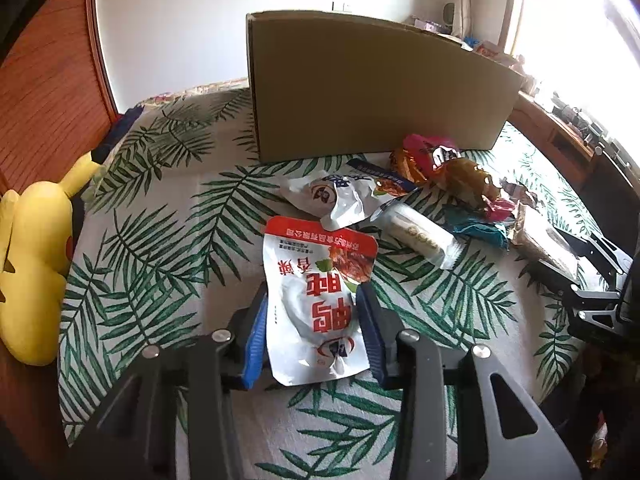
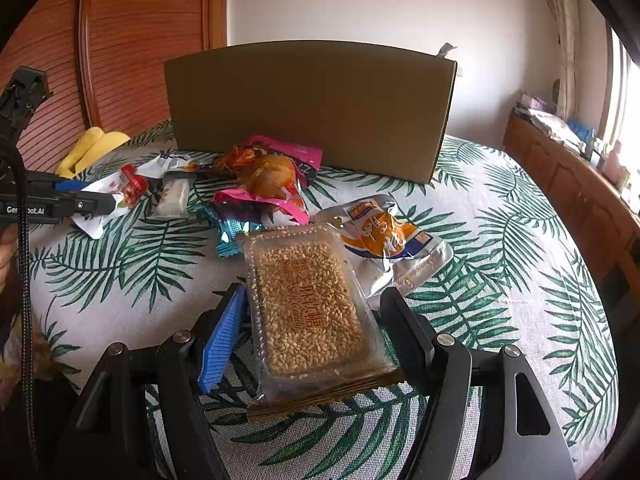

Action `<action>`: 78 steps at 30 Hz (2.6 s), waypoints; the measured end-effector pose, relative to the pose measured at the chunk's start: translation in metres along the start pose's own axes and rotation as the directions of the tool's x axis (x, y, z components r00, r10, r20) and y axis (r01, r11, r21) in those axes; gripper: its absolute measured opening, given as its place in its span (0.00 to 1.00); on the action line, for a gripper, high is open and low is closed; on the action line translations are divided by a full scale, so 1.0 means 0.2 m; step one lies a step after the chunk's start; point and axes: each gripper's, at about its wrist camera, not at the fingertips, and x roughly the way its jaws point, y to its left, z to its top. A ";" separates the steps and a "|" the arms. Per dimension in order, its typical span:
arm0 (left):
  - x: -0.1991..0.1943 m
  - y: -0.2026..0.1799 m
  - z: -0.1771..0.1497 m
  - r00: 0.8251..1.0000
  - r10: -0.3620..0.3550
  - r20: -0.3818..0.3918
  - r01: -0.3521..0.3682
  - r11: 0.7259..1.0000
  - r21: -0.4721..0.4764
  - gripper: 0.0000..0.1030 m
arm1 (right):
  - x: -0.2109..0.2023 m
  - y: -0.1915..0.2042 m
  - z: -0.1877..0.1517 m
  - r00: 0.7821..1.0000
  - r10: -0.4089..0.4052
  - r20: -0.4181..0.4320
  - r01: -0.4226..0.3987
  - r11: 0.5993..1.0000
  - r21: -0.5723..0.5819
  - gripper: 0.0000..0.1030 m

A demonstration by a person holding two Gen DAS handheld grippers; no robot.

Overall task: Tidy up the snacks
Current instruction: 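Grasp the red-labelled white snack bag with the left gripper while the right gripper grasps the grain bar tray, then lift both held snacks and carry them over the cardboard box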

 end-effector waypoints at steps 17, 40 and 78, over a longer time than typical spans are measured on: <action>-0.17 -0.10 0.00 0.995 -0.012 0.103 0.007 0.999 0.049 0.03 | 0.00 0.00 0.00 1.000 0.001 -0.001 -0.001 1.000 0.001 0.69; -0.37 -0.23 0.03 0.974 -0.061 0.218 0.043 0.995 0.086 0.00 | -0.12 -0.04 0.06 0.999 0.035 0.022 -0.035 0.999 0.032 0.46; -0.48 -0.30 0.57 0.901 -0.135 0.411 0.100 0.989 0.106 0.00 | -0.29 -0.16 0.57 0.980 0.049 0.191 -0.040 0.998 -0.052 0.47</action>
